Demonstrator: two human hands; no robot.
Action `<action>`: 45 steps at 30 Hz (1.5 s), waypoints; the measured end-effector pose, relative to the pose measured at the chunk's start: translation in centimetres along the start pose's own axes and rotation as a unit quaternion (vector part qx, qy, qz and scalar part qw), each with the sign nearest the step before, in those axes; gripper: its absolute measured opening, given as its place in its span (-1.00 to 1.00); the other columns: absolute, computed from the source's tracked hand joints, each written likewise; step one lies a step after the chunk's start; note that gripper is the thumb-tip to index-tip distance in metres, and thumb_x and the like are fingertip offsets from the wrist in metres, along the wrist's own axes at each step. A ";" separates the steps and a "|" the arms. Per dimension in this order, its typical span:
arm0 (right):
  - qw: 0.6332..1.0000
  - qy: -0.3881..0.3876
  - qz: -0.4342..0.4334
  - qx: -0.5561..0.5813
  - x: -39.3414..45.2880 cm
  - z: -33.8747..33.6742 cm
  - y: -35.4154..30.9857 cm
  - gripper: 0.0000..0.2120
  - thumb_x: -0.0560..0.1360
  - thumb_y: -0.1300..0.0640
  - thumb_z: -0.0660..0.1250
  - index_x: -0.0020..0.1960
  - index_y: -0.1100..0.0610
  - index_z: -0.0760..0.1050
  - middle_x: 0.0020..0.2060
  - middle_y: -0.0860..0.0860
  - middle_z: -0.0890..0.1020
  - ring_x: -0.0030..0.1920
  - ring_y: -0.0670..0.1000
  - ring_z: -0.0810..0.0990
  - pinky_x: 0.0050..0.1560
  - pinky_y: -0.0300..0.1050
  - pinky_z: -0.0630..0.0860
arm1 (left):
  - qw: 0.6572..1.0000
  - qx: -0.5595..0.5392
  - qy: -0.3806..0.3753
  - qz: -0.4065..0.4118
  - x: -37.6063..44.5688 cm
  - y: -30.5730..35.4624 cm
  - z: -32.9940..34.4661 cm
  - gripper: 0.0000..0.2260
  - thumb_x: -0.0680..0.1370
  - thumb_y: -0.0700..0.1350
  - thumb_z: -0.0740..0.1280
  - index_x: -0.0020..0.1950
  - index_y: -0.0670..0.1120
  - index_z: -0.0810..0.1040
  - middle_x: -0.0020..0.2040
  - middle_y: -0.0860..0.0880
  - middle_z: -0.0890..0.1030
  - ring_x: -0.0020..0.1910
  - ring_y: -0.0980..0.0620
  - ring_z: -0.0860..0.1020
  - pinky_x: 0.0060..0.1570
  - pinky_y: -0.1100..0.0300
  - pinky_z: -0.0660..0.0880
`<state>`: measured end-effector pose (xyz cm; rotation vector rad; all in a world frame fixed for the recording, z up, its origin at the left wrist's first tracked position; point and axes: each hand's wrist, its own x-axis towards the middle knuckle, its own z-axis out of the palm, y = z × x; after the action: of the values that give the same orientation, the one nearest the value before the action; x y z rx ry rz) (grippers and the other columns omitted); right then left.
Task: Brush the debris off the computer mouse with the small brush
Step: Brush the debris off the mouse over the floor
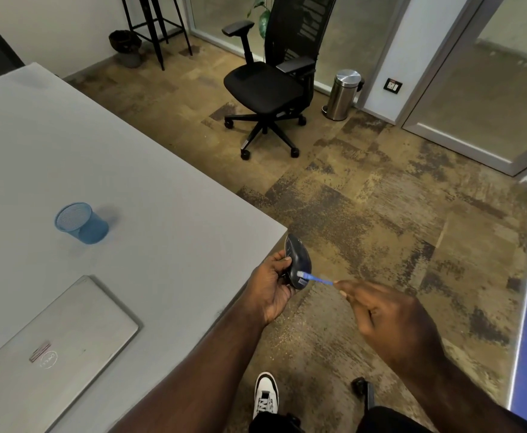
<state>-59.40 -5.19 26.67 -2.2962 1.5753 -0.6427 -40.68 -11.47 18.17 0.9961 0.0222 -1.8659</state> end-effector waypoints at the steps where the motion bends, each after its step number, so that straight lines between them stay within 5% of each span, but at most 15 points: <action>1: 1.000 0.011 -0.001 0.001 0.2 0.0 0.0 -0.75 0.44 0.27 0.43 0.11 0.11 0.66 -0.05 -0.03 0.73 -0.13 -0.13 0.70 -0.21 -0.24 0.64 | 1.000 0.000 -0.002 -0.003 0.0 0.0 0.1 -0.65 0.57 -0.34 0.11 0.33 -0.26 0.45 0.20 -0.26 0.53 0.04 -0.14 0.55 0.09 -0.05 0.49; 6: 0.998 -0.047 -0.022 -0.019 -0.6 1.0 0.1 -0.74 0.41 0.27 0.44 0.08 0.07 0.66 -0.10 -0.04 0.74 -0.22 -0.14 0.69 -0.28 -0.28 0.63 | 1.000 -0.009 -0.006 -0.011 0.1 0.2 0.2 -0.68 0.58 -0.31 0.11 0.30 -0.26 0.47 0.15 -0.25 0.55 0.07 -0.20 0.53 0.20 -0.21 0.41; 13: 1.000 0.022 -0.020 0.008 -0.5 -0.1 0.6 -0.73 0.42 0.32 0.44 0.10 0.12 0.66 -0.05 -0.04 0.73 -0.10 -0.15 0.69 -0.13 -0.26 0.62 | 1.000 0.008 -0.011 0.000 -0.4 0.4 0.5 -0.67 0.59 -0.31 0.11 0.33 -0.25 0.45 0.13 -0.22 0.57 -0.02 -0.10 0.57 -0.13 0.04 0.59; 18: 0.999 0.018 0.033 -0.008 0.7 -0.5 0.6 -0.76 0.44 0.29 0.43 0.10 0.15 0.64 -0.17 -0.01 0.72 -0.40 -0.31 0.53 -0.47 -0.53 0.41 | 0.998 0.049 -0.026 0.003 -0.4 0.0 0.7 -0.71 0.58 -0.34 0.13 0.25 -0.24 0.50 0.04 -0.19 0.62 -0.07 -0.07 0.61 -0.14 0.08 0.58; 21: 0.993 0.089 0.075 0.035 2.3 -1.6 1.0 -0.82 0.50 0.23 0.38 0.08 0.13 0.64 -0.21 -0.03 0.71 -0.38 -0.22 0.60 -0.46 -0.34 0.53 | 0.996 0.077 -0.035 -0.001 -0.5 -0.2 0.7 -0.71 0.58 -0.33 0.15 0.27 -0.24 0.49 0.05 -0.18 0.62 -0.06 -0.05 0.59 -0.11 0.11 0.56; 24: 0.991 0.056 0.099 0.074 3.1 -1.5 0.8 -0.84 0.50 0.18 0.36 0.05 0.07 0.66 -0.23 -0.12 0.69 -0.28 -0.13 0.66 -0.33 -0.07 0.64 | 0.995 0.094 -0.042 -0.011 -0.6 -0.6 0.7 -0.72 0.57 -0.32 0.18 0.26 -0.23 0.50 0.08 -0.21 0.62 -0.04 -0.06 0.61 -0.07 0.10 0.56; 29: 0.986 0.069 0.154 0.010 4.6 -1.3 1.5 -0.83 0.54 0.12 0.31 0.07 0.07 0.65 -0.37 -0.11 0.64 -0.47 -0.19 0.54 -0.55 -0.37 0.44 | 0.991 0.112 -0.071 -0.026 -0.8 -0.7 0.7 -0.70 0.58 -0.36 0.13 0.28 -0.25 0.48 0.00 -0.16 0.62 -0.13 0.01 0.61 -0.15 0.16 0.57; 34: 0.982 0.053 0.156 0.087 5.2 -1.3 1.1 -0.86 0.53 0.14 0.33 0.02 0.03 0.64 -0.31 -0.12 0.68 -0.32 -0.13 0.68 -0.35 -0.10 0.65 | 0.990 0.109 -0.088 -0.035 -1.0 -0.5 0.8 -0.67 0.57 -0.36 0.11 0.29 -0.25 0.48 -0.01 -0.16 0.62 -0.09 -0.01 0.59 -0.06 0.11 0.52; 39: 0.981 0.048 0.187 0.008 5.7 -0.9 1.7 -0.83 0.54 0.06 0.29 0.04 0.02 0.64 -0.34 -0.10 0.68 -0.37 -0.14 0.62 -0.44 -0.23 0.54 | 0.987 0.120 -0.096 -0.045 -1.0 -0.7 1.0 -0.66 0.56 -0.37 0.10 0.29 -0.26 0.48 0.07 -0.18 0.60 -0.02 -0.04 0.57 0.03 0.09 0.48; 45: 0.974 0.082 0.195 0.081 6.4 -2.3 1.5 -0.86 0.54 0.17 0.32 0.03 0.06 0.64 -0.31 -0.17 0.67 -0.29 -0.16 0.67 -0.26 -0.18 0.63 | 0.988 0.102 -0.095 -0.061 -0.8 -1.0 0.7 -0.65 0.57 -0.35 0.11 0.32 -0.26 0.47 0.16 -0.21 0.59 0.07 -0.07 0.57 0.09 0.04 0.49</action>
<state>-59.82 -11.61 29.24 -1.7847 1.9008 -0.8336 -41.74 -10.68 18.80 0.9673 -0.2314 -2.1020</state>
